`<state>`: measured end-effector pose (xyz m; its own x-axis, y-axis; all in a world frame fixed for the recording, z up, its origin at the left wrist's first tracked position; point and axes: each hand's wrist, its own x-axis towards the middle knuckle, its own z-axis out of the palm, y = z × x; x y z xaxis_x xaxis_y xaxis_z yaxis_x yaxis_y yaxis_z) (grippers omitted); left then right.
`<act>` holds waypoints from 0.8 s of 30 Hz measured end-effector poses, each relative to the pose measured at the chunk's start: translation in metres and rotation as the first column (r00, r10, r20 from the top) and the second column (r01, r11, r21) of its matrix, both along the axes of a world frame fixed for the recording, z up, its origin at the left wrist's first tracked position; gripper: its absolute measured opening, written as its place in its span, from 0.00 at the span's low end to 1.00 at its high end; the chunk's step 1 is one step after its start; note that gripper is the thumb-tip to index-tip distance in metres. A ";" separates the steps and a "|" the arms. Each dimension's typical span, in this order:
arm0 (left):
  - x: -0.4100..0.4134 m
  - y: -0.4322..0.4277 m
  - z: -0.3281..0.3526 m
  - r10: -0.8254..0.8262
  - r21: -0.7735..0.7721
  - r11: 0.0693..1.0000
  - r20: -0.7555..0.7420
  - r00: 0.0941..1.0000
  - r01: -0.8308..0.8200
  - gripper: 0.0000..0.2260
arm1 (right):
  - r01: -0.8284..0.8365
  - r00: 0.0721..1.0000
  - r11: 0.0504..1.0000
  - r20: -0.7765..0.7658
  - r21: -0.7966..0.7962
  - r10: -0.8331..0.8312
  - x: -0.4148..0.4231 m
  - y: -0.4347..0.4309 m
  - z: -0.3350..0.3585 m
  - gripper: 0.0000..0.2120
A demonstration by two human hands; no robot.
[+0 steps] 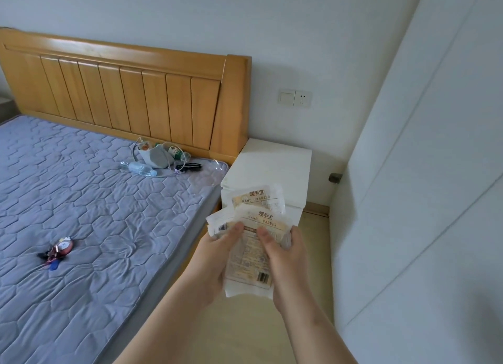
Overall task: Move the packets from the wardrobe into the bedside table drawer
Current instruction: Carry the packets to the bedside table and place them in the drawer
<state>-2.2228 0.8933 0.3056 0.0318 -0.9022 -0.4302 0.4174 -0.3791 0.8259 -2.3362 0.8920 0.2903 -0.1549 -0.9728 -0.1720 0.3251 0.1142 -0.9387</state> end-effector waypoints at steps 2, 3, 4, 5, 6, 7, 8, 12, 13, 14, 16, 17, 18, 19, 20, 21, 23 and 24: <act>0.004 -0.035 -0.001 -0.007 0.004 1.000 -0.092 0.996 0.007 0.14 | 0.061 0.998 0.997 -0.015 0.045 -0.061 0.000 -0.036 -0.006 0.08; 0.009 -0.054 -0.002 -0.017 0.004 1.000 -0.128 0.992 0.017 0.15 | 0.088 0.996 0.994 -0.009 0.062 -0.088 0.001 -0.055 -0.008 0.07; 0.014 -0.075 -0.003 -0.022 -0.005 1.000 -0.140 0.990 0.022 0.14 | 0.109 0.994 0.991 0.003 0.075 -0.109 0.003 -0.075 -0.008 0.07; 0.020 -0.097 -0.003 -0.011 -0.022 1.000 -0.127 0.992 0.008 0.13 | 0.123 0.992 0.989 0.012 0.085 -0.124 0.006 -0.095 -0.008 0.07; 0.026 -0.117 -0.004 0.003 -0.030 1.000 -0.101 0.995 -0.006 0.11 | 0.132 0.991 0.987 0.015 0.097 -0.134 0.010 -0.114 -0.008 0.07; 0.034 -0.144 -0.004 0.004 -0.027 1.000 -0.064 0.998 -0.006 0.09 | 0.133 0.991 0.985 0.018 0.107 -0.136 0.017 -0.139 -0.009 0.07; 0.039 -0.166 -0.005 0.010 -0.024 1.000 -0.033 0.999 -0.010 0.07 | 0.122 0.992 0.986 0.029 0.117 -0.126 0.022 -0.158 -0.008 0.08; 0.059 -0.244 -0.003 0.037 -0.001 0.999 0.058 0.998 -0.037 0.09 | 0.072 0.995 0.984 0.055 0.164 -0.082 0.043 -0.225 -0.007 0.08; 0.062 -0.264 -0.004 0.032 0.003 0.999 0.073 0.997 -0.032 0.11 | 0.066 0.995 0.983 0.067 0.170 -0.079 0.047 -0.242 -0.006 0.08; 0.063 -0.282 -0.005 0.030 0.009 0.999 0.088 0.996 -0.031 0.12 | 0.063 0.994 0.982 0.079 0.176 -0.077 0.049 -0.257 -0.007 0.08; 0.060 -0.311 -0.010 0.028 0.030 0.999 0.109 0.994 -0.031 0.14 | 0.066 0.992 0.977 0.092 0.205 -0.086 0.048 -0.280 -0.014 0.09; 0.058 -0.323 -0.015 0.013 0.044 0.999 0.122 0.992 -0.018 0.16 | 0.067 0.992 0.973 0.094 0.221 -0.089 0.045 -0.290 -0.018 0.09; 0.054 -0.335 -0.019 -0.006 0.056 0.998 0.135 0.991 -0.001 0.17 | 0.065 0.992 0.970 0.093 0.235 -0.089 0.042 -0.300 -0.022 0.10; 0.051 -0.347 -0.024 -0.016 0.070 0.998 0.152 0.988 0.005 0.17 | 0.061 0.993 0.967 0.087 0.249 -0.085 0.038 -0.311 -0.026 0.10; 0.048 -0.359 -0.029 -0.014 0.082 0.997 0.174 0.985 -0.001 0.16 | 0.053 0.994 0.964 0.078 0.261 -0.076 0.033 -0.323 -0.030 0.10; 0.045 -0.370 -0.034 -0.007 0.096 0.995 0.195 0.981 -0.011 0.13 | 0.049 0.996 0.962 0.059 0.269 -0.067 0.029 -0.335 -0.034 0.10; 0.040 -0.391 -0.044 -0.008 0.137 0.990 0.206 0.978 -0.021 0.10 | 0.052 0.998 0.959 0.024 0.280 -0.061 0.020 -0.358 -0.043 0.10; 0.036 -0.401 -0.050 -0.007 0.159 0.987 0.199 0.980 -0.025 0.09 | 0.070 0.997 0.953 0.015 0.294 -0.078 0.014 -0.370 -0.049 0.10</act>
